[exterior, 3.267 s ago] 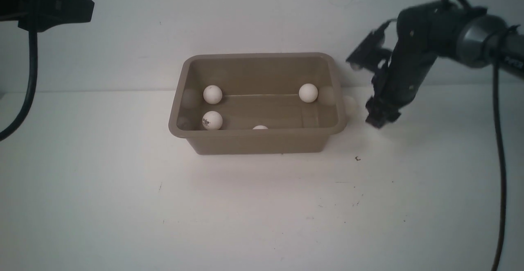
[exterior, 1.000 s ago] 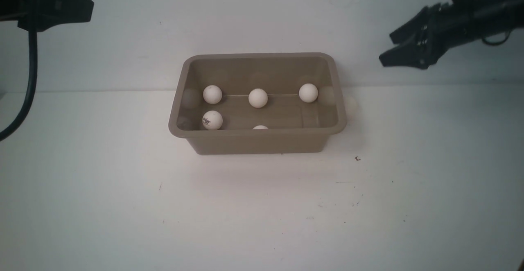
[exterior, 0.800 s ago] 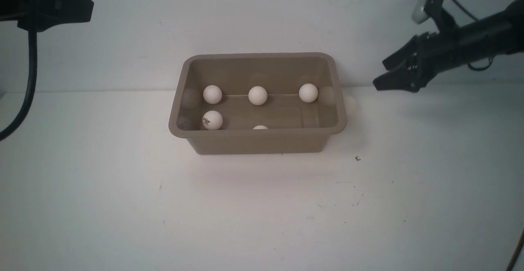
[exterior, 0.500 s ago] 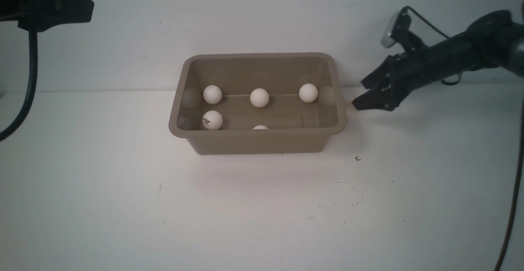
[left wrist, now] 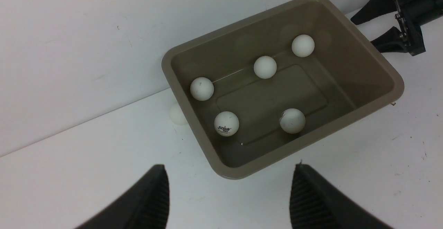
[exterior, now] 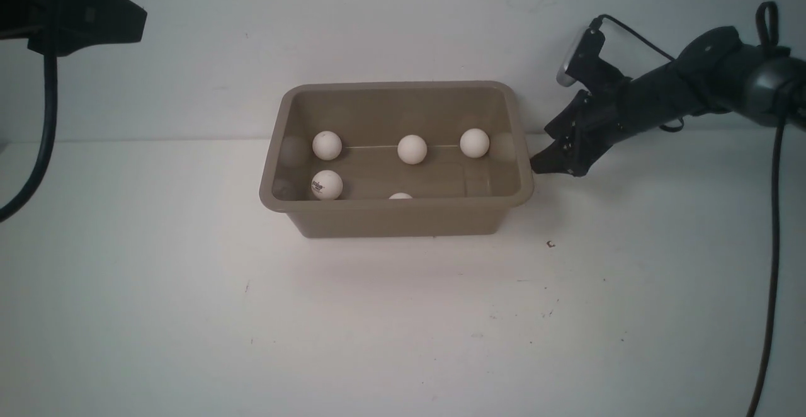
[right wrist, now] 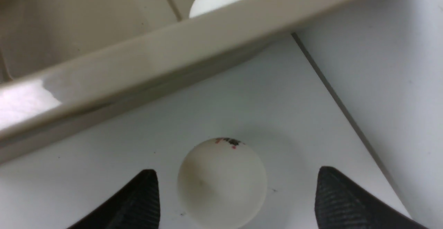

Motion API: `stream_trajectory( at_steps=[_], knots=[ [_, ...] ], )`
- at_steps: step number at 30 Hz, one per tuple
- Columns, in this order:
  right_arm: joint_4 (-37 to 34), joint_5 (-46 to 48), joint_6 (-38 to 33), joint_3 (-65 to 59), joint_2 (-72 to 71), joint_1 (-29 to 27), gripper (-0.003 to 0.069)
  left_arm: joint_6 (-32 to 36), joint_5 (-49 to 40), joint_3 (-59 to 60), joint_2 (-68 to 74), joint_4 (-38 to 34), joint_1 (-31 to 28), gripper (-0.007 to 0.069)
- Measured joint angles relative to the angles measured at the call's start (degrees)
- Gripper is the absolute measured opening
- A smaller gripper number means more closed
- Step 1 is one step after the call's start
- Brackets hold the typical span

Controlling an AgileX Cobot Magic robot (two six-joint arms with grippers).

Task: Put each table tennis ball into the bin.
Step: Use the right arm to clamp the table tennis ball closest to it

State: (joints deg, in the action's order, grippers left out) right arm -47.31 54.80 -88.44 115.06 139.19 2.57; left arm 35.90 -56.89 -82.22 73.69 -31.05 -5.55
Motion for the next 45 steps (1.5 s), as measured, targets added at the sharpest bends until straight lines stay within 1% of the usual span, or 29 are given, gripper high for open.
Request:
stream_trajectory(
  at_steps=[10,22,26,29,30,31,32,37,45],
  knots=[
    [0.0,-0.02,0.18,0.0,0.11,0.0,0.0538,0.0,-0.01,0.0,0.0,0.0,0.0,0.0426],
    [-2.39,-0.02,0.18,0.0,1.18,0.0,0.0487,0.0,-0.01,0.0,0.0,-0.04,0.0,0.0426],
    [-1.59,-0.43,0.37,0.0,1.18,0.39,0.0438,0.0,-0.01,0.0,0.0,-0.04,0.0,0.0426],
    [-0.62,-0.89,0.96,0.0,1.18,0.89,0.0388,0.0,-0.01,0.0,0.0,-0.04,0.0,0.0426],
    [-0.6,-1.17,1.24,0.0,1.18,1.08,0.035,0.0,-0.01,0.0,0.0,-0.04,0.0,0.0426],
    [-0.6,-1.17,1.31,0.0,1.18,1.08,0.0337,0.0,-0.01,0.0,0.0,-0.04,0.0,0.0426],
    [-0.6,-1.63,1.71,0.0,1.18,1.15,0.0309,0.0,-0.01,0.0,0.0,0.02,0.0,0.0426],
    [0.25,-3.91,4.14,0.0,1.18,1.15,0.031,0.0,-0.06,0.0,0.0,-0.04,0.0,0.0426],
    [0.7,-4.41,4.68,0.0,1.18,1.15,0.031,0.0,-0.19,0.0,0.0,0.02,0.0,0.0426]
  ],
)
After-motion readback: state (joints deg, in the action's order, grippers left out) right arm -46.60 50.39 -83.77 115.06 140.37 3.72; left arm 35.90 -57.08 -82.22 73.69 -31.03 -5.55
